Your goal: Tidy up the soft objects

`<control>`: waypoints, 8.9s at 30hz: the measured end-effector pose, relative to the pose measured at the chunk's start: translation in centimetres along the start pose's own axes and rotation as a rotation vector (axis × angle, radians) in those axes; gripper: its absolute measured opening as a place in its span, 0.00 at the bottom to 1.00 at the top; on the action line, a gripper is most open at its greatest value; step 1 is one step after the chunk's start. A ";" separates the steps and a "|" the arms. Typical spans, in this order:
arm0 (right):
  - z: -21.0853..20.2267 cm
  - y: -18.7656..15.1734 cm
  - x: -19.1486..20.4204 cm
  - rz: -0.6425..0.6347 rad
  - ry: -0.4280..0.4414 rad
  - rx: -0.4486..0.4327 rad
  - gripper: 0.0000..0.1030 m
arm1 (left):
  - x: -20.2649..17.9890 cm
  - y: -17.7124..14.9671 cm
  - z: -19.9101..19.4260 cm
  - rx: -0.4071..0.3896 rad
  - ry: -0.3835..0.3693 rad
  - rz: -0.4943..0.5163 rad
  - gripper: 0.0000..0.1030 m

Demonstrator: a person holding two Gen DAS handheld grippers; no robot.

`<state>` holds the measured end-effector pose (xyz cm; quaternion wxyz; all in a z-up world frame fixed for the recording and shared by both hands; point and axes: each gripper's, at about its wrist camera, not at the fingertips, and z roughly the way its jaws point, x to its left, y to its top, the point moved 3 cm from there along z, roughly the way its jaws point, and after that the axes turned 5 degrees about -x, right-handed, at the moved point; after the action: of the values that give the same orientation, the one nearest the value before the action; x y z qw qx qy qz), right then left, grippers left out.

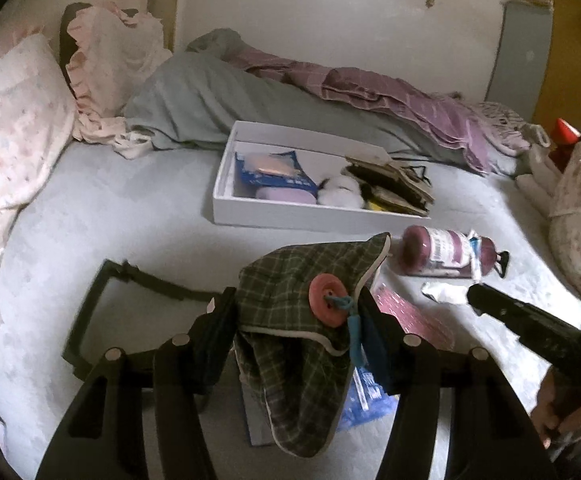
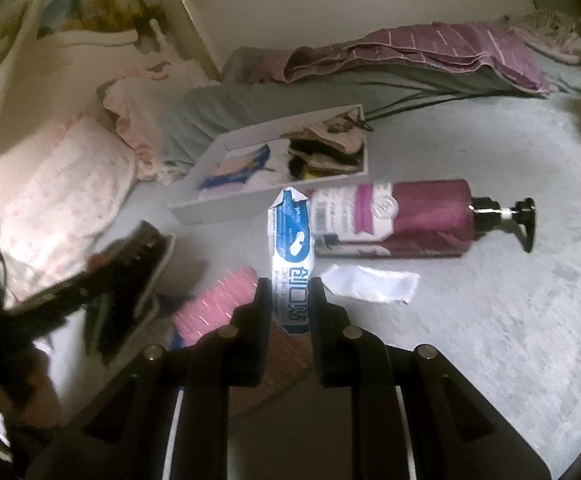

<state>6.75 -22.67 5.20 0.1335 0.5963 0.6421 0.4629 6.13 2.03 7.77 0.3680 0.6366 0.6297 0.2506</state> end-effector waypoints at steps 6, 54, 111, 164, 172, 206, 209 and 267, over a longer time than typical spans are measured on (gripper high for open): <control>1.1 2.8 1.3 0.022 0.060 0.001 0.19 | 0.5 2.3 1.2 -0.015 0.036 -0.046 0.56; 20.8 13.3 2.1 0.170 0.187 0.158 0.21 | 3.1 12.0 21.7 -0.042 0.257 -0.041 0.60; 3.5 2.0 -2.5 -0.196 -0.058 0.193 0.59 | -3.4 -0.8 14.3 0.199 0.058 0.234 0.98; 6.1 0.1 -2.8 -0.274 -0.119 0.246 0.20 | -2.6 -0.7 15.0 0.211 0.025 0.160 1.00; 5.3 0.7 -4.5 -0.139 -0.074 0.210 0.05 | -2.0 -0.7 14.3 0.195 -0.004 0.135 1.00; 4.9 0.0 -2.1 -0.098 0.031 0.122 0.05 | -5.7 -2.5 8.3 0.159 -0.217 0.076 0.43; 4.9 0.0 -2.1 -0.100 0.030 0.121 0.05 | -6.5 -3.0 7.8 0.157 -0.229 0.118 0.33; 8.7 19.7 -0.7 0.231 0.106 -0.225 0.05 | 1.0 15.7 14.6 -0.160 -0.167 -0.319 0.08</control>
<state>25.93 -22.28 15.11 0.1112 0.6225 0.5194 0.5748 27.28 1.78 11.15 0.5036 0.5159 0.6679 0.1848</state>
